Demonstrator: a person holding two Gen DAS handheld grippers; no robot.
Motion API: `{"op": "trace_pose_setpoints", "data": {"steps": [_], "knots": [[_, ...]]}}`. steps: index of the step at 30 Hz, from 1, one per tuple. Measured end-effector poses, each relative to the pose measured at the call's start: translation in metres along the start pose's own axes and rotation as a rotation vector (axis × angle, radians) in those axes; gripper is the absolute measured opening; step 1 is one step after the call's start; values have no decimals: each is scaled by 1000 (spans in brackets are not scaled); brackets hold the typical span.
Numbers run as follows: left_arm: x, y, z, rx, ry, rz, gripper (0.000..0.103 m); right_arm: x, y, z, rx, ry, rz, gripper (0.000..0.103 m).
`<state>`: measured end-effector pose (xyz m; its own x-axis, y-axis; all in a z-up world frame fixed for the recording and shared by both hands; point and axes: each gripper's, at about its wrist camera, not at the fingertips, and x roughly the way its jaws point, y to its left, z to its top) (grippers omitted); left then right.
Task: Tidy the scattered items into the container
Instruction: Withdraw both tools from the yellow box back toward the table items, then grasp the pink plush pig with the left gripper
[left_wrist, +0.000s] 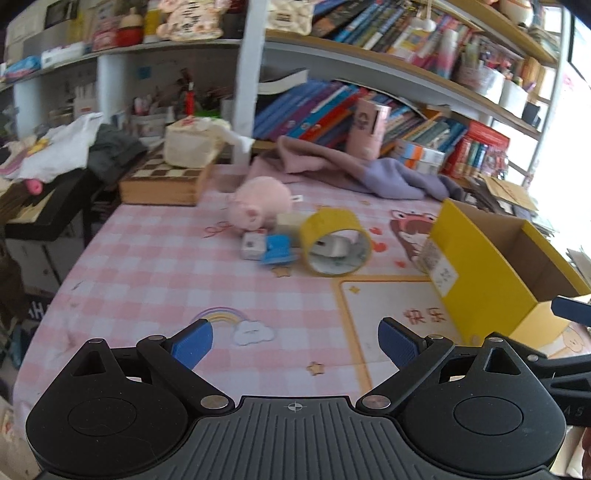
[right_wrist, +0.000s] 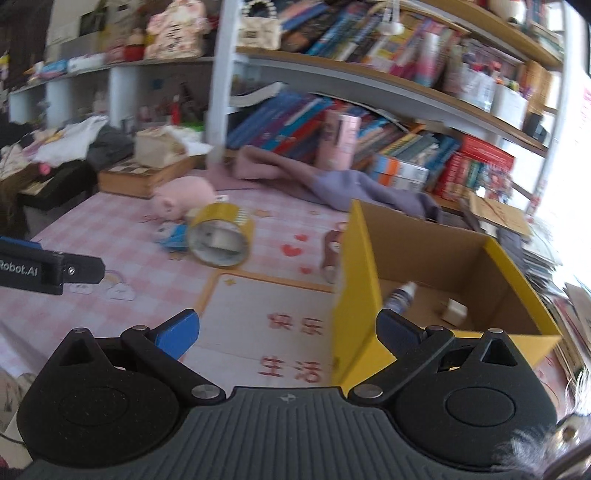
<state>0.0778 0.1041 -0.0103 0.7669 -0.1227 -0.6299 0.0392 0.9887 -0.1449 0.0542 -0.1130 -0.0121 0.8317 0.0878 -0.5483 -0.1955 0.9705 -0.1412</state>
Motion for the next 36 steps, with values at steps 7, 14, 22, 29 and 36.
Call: {"op": "trace_pose_setpoints", "data": {"steps": [7,14,22,29,36], "knots": [[2,13,1,-14,0,13,98,11,23,7,-55,7,43,103],[5,20,-1,-48,18,22,98,14,32,13,-95,3,54,100],[13,22,2,-52,32,56,98,32,32,18,-94,18,71,98],[31,23,19,-43,28,88,98,63,27,34,-92,17,96,85],[58,14,36,-6,41,87,98,102,17,47,-86,82,100,56]]}}
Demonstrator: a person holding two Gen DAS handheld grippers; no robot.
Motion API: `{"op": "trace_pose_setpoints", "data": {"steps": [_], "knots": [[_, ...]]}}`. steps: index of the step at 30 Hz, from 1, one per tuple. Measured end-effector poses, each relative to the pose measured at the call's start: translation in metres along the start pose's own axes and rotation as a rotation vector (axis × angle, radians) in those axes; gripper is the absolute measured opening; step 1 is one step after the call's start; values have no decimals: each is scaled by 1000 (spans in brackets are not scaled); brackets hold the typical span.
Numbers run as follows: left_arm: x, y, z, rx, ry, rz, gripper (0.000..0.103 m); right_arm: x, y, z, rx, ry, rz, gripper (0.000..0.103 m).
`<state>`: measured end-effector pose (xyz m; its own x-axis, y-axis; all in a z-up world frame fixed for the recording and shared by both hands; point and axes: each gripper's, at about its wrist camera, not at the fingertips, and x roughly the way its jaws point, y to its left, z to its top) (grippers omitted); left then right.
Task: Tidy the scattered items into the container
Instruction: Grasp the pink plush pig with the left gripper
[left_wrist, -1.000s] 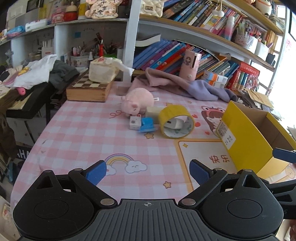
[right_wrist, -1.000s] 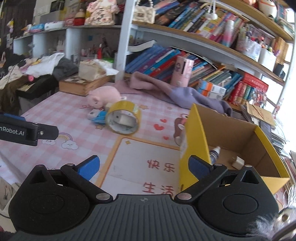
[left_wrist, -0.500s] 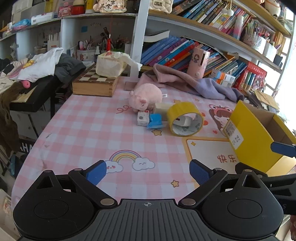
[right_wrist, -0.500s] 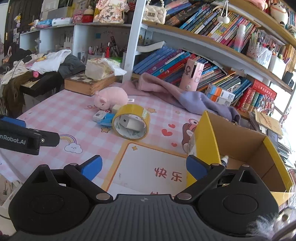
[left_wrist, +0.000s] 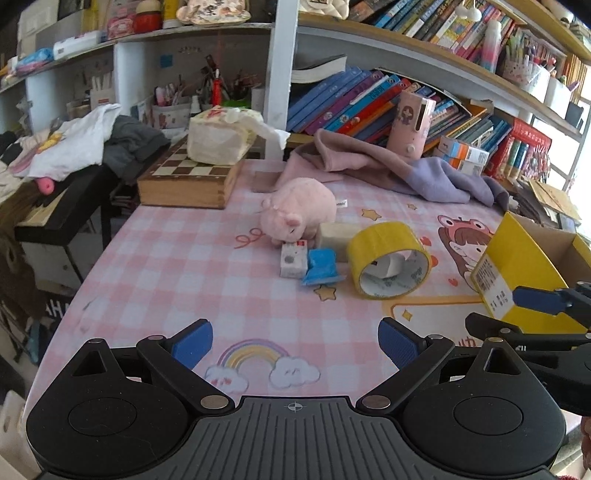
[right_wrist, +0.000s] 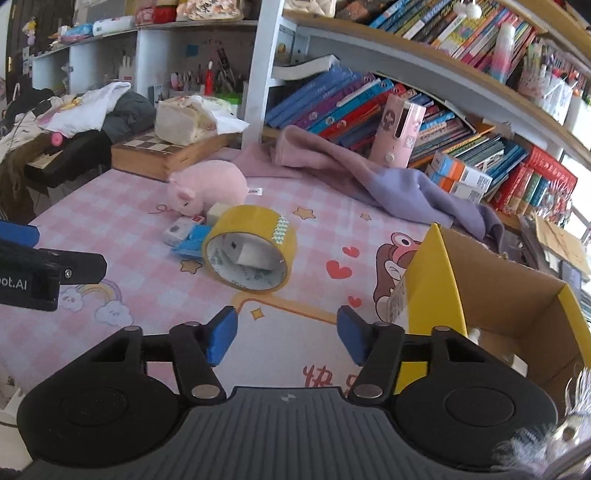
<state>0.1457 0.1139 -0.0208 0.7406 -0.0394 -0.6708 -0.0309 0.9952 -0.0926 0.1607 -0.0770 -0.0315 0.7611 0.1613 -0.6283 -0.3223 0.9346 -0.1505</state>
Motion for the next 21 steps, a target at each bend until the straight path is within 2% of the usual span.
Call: {"op": "trace_pose_setpoints", "data": {"steps": [5,11,18,21], "knots": [[19,-6,14,43,-2,14,98,23,-10,12,23,4,21,57],[45,-10,38,139,-52,55,98,59,-19,26,61,36,36,57],[93,-9,70,246,-85,84,98,91,-29,40,110,50,65,56],[116,-11,86,279,-85,79,98,99,-31,42,116,61,83,50]]}}
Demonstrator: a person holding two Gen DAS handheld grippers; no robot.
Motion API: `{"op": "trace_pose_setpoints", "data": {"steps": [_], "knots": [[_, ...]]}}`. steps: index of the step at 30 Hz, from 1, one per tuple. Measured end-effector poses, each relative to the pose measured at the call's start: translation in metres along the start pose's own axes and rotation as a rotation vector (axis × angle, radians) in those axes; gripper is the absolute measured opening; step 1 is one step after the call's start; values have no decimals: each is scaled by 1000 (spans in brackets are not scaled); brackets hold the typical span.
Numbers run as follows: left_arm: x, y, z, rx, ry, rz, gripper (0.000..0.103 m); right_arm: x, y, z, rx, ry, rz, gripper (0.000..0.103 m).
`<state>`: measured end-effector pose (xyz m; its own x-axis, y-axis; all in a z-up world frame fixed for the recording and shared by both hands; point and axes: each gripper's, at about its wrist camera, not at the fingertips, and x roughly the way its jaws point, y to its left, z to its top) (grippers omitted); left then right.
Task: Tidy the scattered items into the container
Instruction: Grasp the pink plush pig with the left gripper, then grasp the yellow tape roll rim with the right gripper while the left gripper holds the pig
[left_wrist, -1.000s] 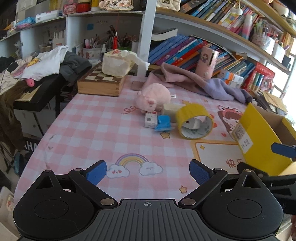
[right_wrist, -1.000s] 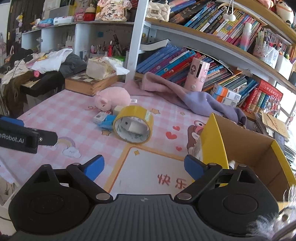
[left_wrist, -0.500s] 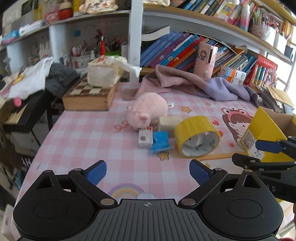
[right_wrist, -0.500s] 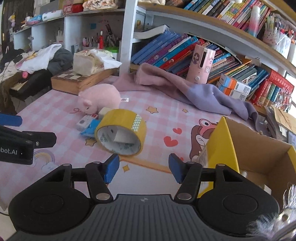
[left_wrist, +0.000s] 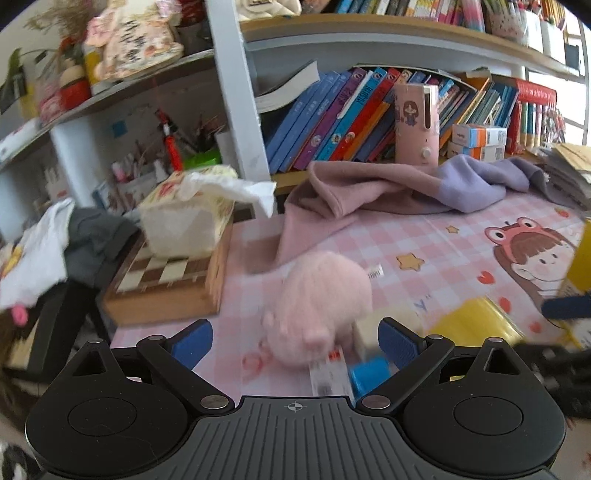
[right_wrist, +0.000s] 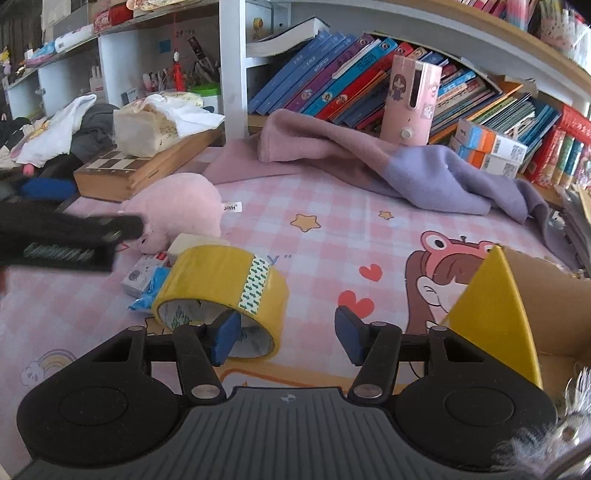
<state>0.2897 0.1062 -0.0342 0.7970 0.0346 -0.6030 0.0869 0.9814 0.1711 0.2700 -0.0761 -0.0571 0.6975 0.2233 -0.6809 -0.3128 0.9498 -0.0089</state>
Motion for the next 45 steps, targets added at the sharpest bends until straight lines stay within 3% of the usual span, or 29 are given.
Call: {"op": "trace_pose_setpoints", "data": {"steps": [5,9,14,15,16,18,21,29,38,45], "knots": [[40,-4,16,38,41,-34,98,10,-2,1,10,24,26,39],[74,-10,21,62,135,-39,98,14,-2,2,16,27,34,38],[87,-12,19,41,162,-87,96,17,0,2,14,19,43,33],[87,-11,18,27,162,-100,93,17,-1,2,15,18,47,30],[87,-9,18,7,167,-118,79,17,-1,2,17,19,52,28],[86,-3,17,-36,171,-127,71,17,-1,3,20,23,58,21],[77,7,19,-83,160,-135,66,16,-2,5,27,20,51,15],[17,33,18,-167,52,-154,66,6,-2,5,46,42,70,13],[-44,36,-11,-178,28,-149,66,-22,3,-7,43,88,111,13],[-75,40,-39,-257,49,-153,66,-39,12,-11,30,103,123,11]]}}
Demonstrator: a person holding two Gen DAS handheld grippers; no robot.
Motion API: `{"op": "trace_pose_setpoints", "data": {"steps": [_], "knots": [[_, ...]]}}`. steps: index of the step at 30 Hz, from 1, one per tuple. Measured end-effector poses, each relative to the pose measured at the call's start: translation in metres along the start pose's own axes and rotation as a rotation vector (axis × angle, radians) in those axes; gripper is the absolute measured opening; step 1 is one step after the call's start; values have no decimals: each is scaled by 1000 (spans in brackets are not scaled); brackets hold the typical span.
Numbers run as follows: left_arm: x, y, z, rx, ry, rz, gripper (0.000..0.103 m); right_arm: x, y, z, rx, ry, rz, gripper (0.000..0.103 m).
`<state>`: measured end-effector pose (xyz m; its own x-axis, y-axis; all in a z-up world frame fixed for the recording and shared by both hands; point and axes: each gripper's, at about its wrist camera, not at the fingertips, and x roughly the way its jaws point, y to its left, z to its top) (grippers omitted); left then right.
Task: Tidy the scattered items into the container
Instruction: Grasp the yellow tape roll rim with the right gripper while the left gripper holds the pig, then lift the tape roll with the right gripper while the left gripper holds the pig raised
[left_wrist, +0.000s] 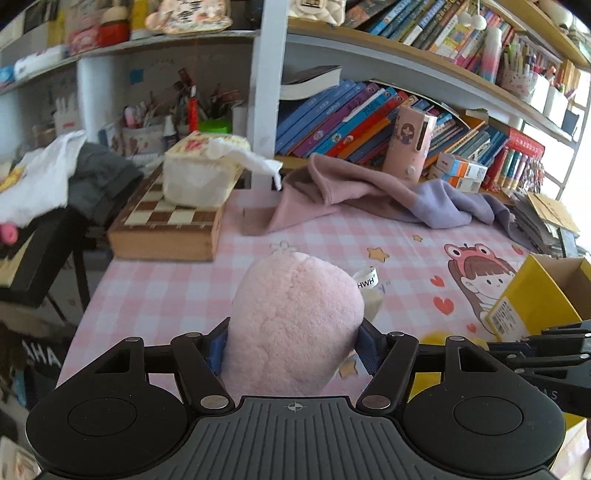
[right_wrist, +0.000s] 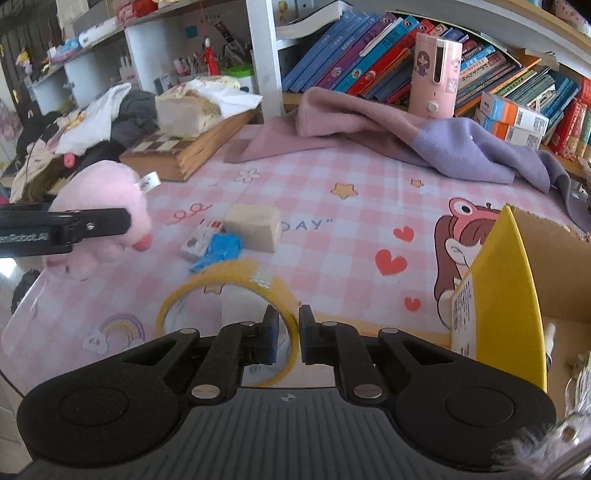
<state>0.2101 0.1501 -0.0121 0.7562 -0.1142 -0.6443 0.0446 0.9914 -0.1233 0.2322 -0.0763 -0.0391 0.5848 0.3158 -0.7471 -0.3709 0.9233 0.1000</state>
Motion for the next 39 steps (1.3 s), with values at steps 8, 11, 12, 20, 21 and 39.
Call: {"op": "trace_pose_setpoints", "data": {"steps": [8,11,12,20,21,39], "knots": [[-27,3,-22,-58,-16,8,66,-19,2,-13,16,10,13,10],[-33,1,-26,-64,-19,-2,66,-25,5,-16,1,16,11,10],[-34,0,-27,-63,-22,-6,66,-26,6,-17,-5,24,14,10],[-43,-5,-34,-50,-26,-19,66,-16,9,-28,12,119,49,10],[-44,-4,-35,-51,-23,-16,66,-13,10,-29,15,127,52,9],[-49,-3,-39,-40,13,10,66,20,18,-26,-38,145,39,9]]}}
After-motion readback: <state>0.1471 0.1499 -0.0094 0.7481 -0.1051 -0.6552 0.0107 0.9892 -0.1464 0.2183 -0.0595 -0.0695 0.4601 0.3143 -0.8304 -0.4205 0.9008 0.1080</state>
